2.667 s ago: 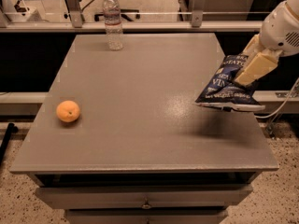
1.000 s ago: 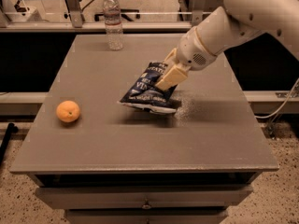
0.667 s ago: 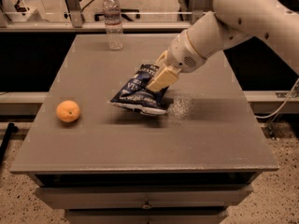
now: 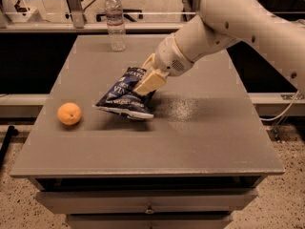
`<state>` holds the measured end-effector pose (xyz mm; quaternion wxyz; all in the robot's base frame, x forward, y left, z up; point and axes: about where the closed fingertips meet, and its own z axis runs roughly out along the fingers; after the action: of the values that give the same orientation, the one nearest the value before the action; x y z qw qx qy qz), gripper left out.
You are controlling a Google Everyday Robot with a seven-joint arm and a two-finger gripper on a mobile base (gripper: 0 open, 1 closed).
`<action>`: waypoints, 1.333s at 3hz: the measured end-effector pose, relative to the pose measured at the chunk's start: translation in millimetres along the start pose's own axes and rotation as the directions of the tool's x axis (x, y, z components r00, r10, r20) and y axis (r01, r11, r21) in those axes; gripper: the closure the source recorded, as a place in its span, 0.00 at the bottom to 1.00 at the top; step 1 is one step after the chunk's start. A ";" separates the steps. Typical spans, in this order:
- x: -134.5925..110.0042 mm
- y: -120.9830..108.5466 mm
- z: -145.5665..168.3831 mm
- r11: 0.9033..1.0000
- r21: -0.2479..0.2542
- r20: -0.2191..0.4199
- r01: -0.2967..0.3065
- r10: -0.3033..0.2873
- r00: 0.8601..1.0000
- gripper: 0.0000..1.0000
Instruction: Move blue chip bag near orange
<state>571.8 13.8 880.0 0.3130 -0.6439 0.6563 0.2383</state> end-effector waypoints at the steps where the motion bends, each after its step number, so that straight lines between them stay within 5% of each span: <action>1: -8.5 6.6 10.9 0.999 -0.025 0.018 0.022 -0.021 1.000 1.00; 2: -16.8 15.2 22.7 0.998 -0.052 0.028 0.045 -0.044 0.999 1.00; 4: -25.0 25.7 38.6 0.993 -0.093 0.038 0.074 -0.071 0.997 0.59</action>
Offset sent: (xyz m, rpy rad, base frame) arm -0.0209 0.0421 -0.0075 0.0280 0.0030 0.1064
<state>549.6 60.3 868.9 0.3023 -0.6769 0.6150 0.2686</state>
